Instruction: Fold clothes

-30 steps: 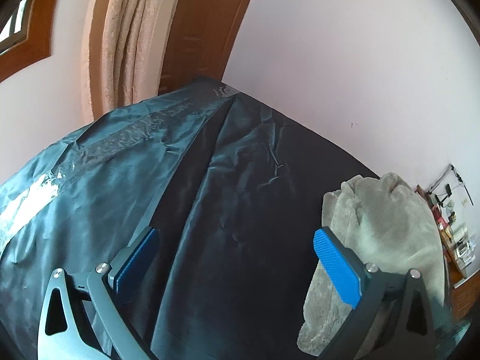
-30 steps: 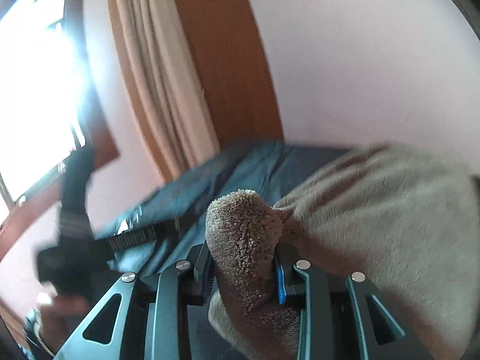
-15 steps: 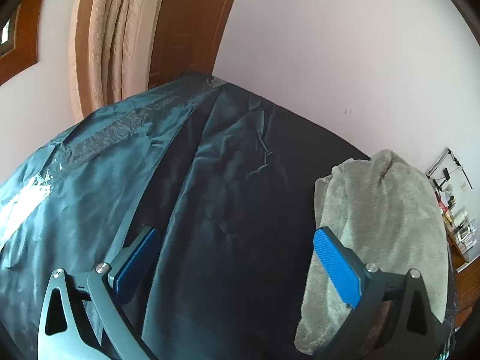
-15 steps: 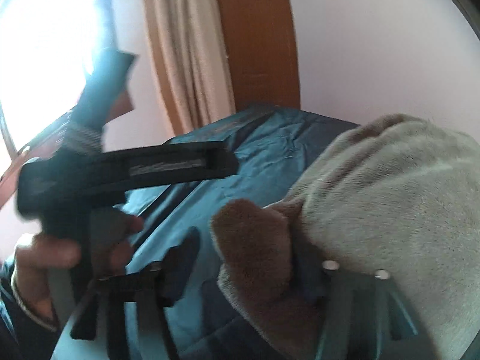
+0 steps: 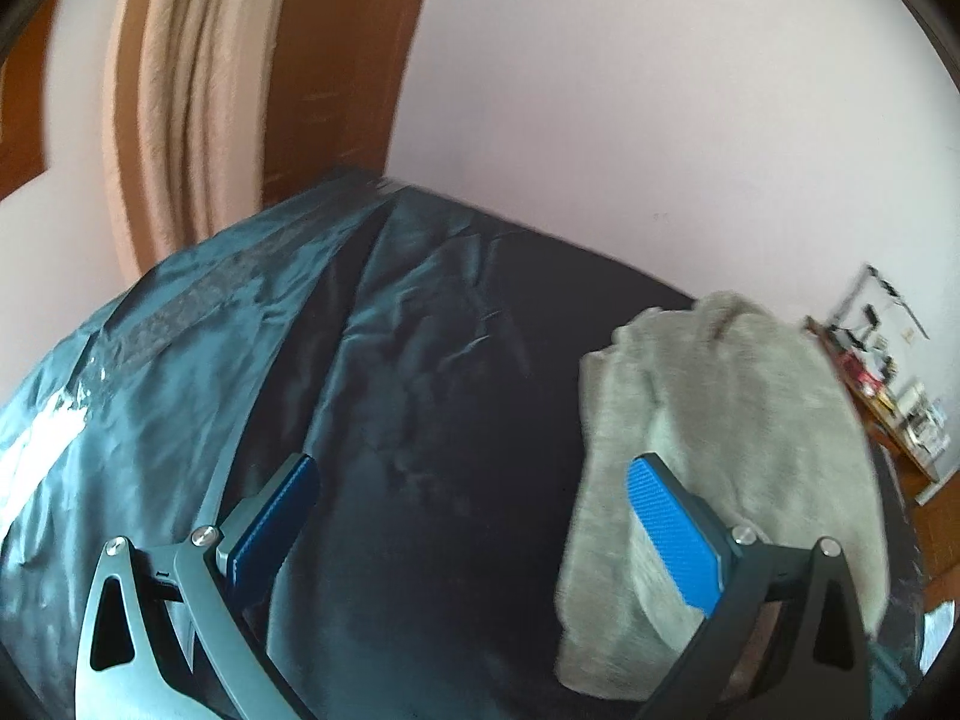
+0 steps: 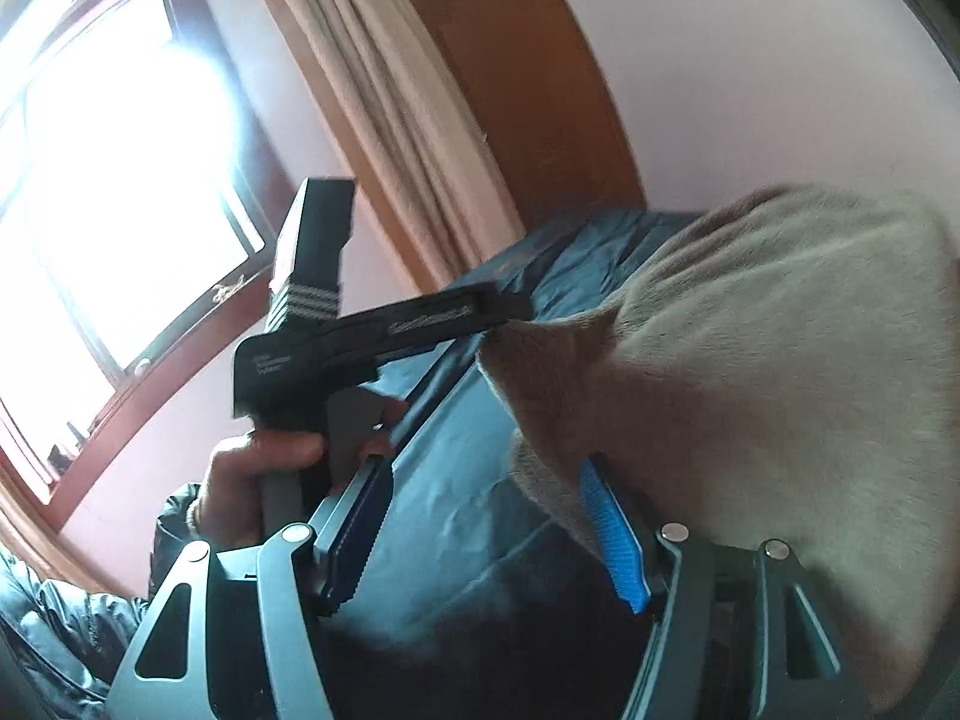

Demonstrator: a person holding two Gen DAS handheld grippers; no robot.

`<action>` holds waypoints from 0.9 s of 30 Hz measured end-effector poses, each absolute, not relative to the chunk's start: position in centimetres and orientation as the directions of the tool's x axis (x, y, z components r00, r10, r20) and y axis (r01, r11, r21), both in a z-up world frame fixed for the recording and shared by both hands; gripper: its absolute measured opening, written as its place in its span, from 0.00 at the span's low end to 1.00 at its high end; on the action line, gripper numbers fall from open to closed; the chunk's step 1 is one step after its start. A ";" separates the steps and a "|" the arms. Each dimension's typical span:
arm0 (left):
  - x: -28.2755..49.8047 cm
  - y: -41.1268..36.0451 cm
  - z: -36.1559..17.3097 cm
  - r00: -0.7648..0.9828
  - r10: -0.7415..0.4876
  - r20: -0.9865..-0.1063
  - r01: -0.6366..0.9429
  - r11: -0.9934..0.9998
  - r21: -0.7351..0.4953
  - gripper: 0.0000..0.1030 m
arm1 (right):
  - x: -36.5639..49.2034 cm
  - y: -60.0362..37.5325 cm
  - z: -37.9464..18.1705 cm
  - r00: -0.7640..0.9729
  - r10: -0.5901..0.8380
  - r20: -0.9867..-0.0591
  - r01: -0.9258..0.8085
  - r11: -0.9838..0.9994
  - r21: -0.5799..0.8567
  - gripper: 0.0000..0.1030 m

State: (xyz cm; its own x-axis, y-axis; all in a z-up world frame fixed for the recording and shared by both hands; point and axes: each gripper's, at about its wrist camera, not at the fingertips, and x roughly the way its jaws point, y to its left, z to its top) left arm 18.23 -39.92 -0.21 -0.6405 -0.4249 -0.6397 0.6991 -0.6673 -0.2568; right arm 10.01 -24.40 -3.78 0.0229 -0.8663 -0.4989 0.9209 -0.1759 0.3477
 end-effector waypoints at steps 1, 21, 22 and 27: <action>18.3 -39.3 0.4 -0.654 -0.424 -0.627 0.684 -0.685 -0.251 1.00 | 9.7 -25.2 -3.4 -0.016 -0.873 -0.488 0.920 -0.203 0.334 0.65; 20.1 -42.3 -1.2 -0.819 0.035 -0.573 0.476 -0.518 -0.711 1.00 | 9.7 -18.4 -2.9 -0.304 -0.833 -0.463 0.879 -0.433 0.200 0.76; 19.7 -42.0 -1.2 -0.821 0.059 -0.567 0.462 -0.515 -0.722 1.00 | 9.3 -19.8 -3.2 -0.310 -0.831 -0.462 0.880 -0.435 0.191 0.76; 18.0 -40.6 -1.4 -0.828 0.176 -0.532 0.393 -0.495 -0.775 1.00 | 8.8 -21.3 -3.7 -0.335 -0.823 -0.459 0.881 -0.446 0.156 0.76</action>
